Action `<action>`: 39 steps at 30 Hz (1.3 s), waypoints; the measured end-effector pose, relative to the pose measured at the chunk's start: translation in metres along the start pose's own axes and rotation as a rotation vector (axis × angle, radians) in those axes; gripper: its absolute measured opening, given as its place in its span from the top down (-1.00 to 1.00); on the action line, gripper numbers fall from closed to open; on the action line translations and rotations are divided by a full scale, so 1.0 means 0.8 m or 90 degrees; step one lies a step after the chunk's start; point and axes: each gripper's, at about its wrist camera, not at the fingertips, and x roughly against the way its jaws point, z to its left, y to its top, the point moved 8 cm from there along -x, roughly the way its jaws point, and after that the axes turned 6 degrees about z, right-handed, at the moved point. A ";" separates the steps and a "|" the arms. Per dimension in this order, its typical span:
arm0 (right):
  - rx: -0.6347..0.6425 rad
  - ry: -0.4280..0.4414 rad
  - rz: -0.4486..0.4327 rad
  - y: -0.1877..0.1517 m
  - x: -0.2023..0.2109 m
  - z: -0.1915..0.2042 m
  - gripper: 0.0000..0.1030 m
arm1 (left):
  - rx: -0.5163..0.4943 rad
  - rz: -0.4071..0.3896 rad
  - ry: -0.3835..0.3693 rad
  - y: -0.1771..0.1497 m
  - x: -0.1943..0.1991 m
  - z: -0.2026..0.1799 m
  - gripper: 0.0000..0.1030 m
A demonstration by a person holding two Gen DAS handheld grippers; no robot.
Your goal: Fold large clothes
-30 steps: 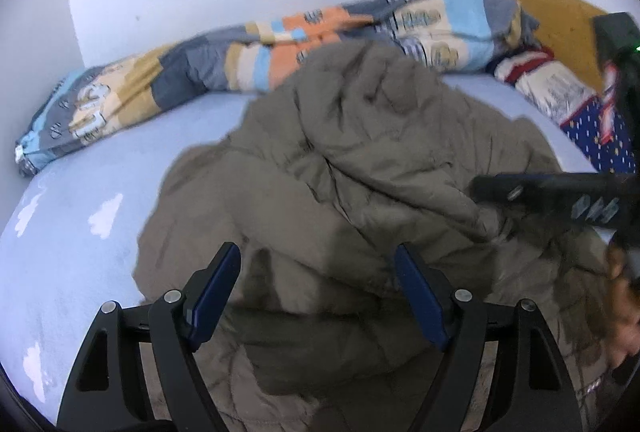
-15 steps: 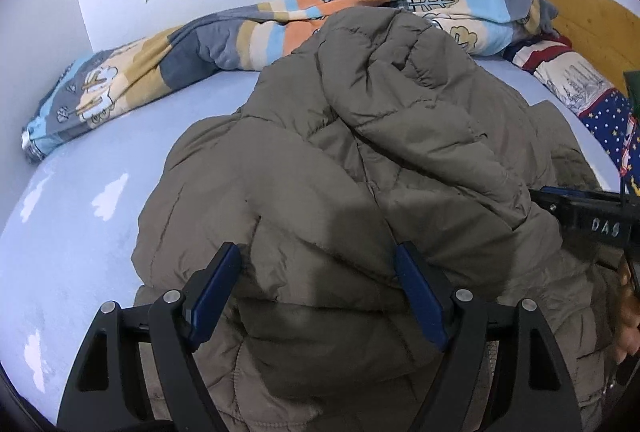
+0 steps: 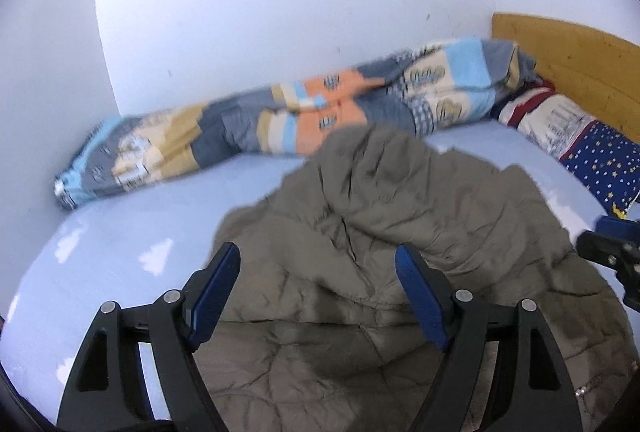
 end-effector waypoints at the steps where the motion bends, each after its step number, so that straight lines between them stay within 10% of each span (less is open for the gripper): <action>1: -0.001 -0.014 -0.003 -0.002 0.008 -0.004 0.21 | -0.002 -0.012 0.002 -0.001 0.014 -0.001 -0.54; 8: 0.021 -0.161 -0.051 -0.063 0.102 -0.034 -0.01 | -0.035 -0.046 -0.013 -0.040 0.096 -0.032 -0.54; 19: 0.076 -0.155 -0.044 -0.156 0.141 -0.017 -0.01 | -0.010 0.026 -0.006 -0.168 0.159 -0.053 -0.54; 39: 0.122 -0.153 0.018 -0.256 0.122 0.005 -0.11 | 0.070 0.135 0.084 -0.284 0.145 0.032 -0.54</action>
